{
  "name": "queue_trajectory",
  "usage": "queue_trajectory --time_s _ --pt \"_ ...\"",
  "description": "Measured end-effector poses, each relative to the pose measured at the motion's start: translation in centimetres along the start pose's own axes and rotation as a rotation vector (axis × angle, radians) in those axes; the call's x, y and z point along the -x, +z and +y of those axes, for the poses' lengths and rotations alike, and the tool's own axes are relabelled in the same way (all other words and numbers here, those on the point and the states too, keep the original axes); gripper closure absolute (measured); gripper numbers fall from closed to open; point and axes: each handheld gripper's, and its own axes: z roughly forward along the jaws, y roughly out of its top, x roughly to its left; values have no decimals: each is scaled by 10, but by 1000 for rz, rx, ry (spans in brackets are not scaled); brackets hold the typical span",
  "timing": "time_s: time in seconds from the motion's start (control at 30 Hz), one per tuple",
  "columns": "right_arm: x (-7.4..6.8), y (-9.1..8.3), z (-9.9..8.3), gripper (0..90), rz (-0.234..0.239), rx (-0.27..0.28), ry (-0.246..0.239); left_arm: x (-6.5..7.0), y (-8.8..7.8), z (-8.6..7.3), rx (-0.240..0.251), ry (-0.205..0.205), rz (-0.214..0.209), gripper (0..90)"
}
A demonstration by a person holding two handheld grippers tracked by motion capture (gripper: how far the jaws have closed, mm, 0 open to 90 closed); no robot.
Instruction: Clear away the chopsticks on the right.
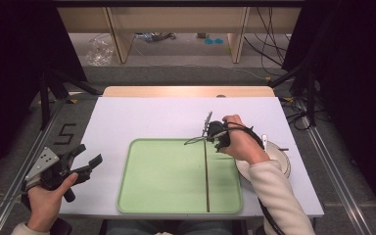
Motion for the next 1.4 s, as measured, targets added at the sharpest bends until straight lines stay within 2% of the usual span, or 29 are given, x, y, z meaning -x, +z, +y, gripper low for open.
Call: queue_trajectory --time_s 0.07,0.17,0.2,0.27,0.33,0.43,0.53,0.63,0.73,0.8,0.93,1.07,1.2,1.3,1.33,1.4 --pt "-1 5 -5 611 38 -42 -29 0 0 0 -6 -3 -4 209" --pt "-1 14 -13 608 59 -111 -92 0 0 0 -7 -2 -3 209" --pt "-2 17 -14 607 64 -137 -94 0 0 0 -7 -3 -4 209" --pt "0 22 -16 609 67 -126 -134 0 0 0 -6 -3 -3 209" --pt "-1 25 -17 625 94 -120 -125 0 0 0 -6 -4 -3 209" --pt "0 29 -18 665 86 -121 -151 0 0 0 -7 -2 -4 210" --pt "0 33 -19 709 74 -139 -144 0 0 0 -5 -2 -4 210" --pt "2 35 -20 741 77 -123 -151 0 0 0 -8 -1 -4 209" --pt "3 36 -23 769 87 -96 -126 0 0 0 -8 -2 -3 209" --pt "4 36 -24 787 74 -97 -136 0 0 0 -8 -1 -3 209" --pt "2 38 -23 841 83 -107 -140 0 0 0 -8 -2 -4 210" --pt "3 37 -23 871 61 -101 -161 0 0 0 -8 -1 -2 210" --pt "5 32 -22 872 20 -90 -176 0 0 0 -7 -1 -2 210" --pt "7 28 -24 873 10 -58 -149 0 0 0 -7 -1 -3 210" --pt "6 26 -24 873 1 -42 -116 0 0 0 -8 -1 -3 210" --pt "8 22 -24 873 -7 -14 -98 0 0 0 -7 -1 -3 210"
